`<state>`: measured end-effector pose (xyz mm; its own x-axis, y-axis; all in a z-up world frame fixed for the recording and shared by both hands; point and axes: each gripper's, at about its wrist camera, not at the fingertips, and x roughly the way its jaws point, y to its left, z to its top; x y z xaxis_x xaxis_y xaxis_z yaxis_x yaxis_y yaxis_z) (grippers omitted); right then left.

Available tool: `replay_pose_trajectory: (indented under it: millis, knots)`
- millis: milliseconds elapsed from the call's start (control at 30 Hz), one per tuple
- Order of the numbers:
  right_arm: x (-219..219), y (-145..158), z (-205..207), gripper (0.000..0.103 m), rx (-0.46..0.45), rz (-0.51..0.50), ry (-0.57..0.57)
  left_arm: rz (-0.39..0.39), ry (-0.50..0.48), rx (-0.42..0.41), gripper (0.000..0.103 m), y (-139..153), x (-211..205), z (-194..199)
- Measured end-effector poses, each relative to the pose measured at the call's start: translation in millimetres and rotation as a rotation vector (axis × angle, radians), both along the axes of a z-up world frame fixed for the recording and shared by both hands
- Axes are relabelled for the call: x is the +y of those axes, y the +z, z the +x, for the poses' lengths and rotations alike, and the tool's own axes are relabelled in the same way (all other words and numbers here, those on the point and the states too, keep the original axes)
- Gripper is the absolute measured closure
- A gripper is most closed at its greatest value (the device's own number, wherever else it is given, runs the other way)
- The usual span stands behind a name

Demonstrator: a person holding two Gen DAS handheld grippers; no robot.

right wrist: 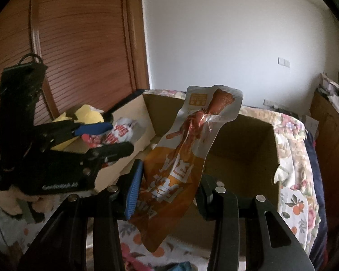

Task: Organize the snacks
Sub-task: 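Carry both packets over the cardboard box and release them inside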

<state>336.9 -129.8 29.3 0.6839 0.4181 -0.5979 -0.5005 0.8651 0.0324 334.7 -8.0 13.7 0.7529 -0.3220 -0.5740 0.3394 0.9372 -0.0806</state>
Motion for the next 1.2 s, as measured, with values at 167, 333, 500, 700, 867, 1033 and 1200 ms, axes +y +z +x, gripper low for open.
replay_pose_trajectory:
  millis: [167,333,500,700,867,1033,1200]
  knots:
    - [1,-11,14,0.061,0.021,-0.013,-0.031,0.015,-0.004,0.049,0.041,-9,-4,18]
    - [-7,-25,32,0.061,0.063,-0.036,-0.083,0.034,0.026,0.051,0.041,-17,-4,17]
    - [-19,-41,40,0.06,0.109,-0.039,-0.112,0.033,0.032,0.057,0.04,-15,-2,8]
    - [-24,-47,48,0.059,0.148,-0.017,-0.12,0.019,0.025,0.056,0.039,-5,2,-12]
    - [-25,-47,51,0.057,0.172,-0.003,-0.122,0.001,0.015,0.039,0.037,2,7,-42]
    - [-26,-37,42,0.043,0.148,0.016,-0.135,0.01,0.006,0.019,0.036,3,9,-73]
    - [-27,-17,21,0.043,0.119,0.023,-0.136,0.017,0.005,0.0,0.036,7,11,-98]
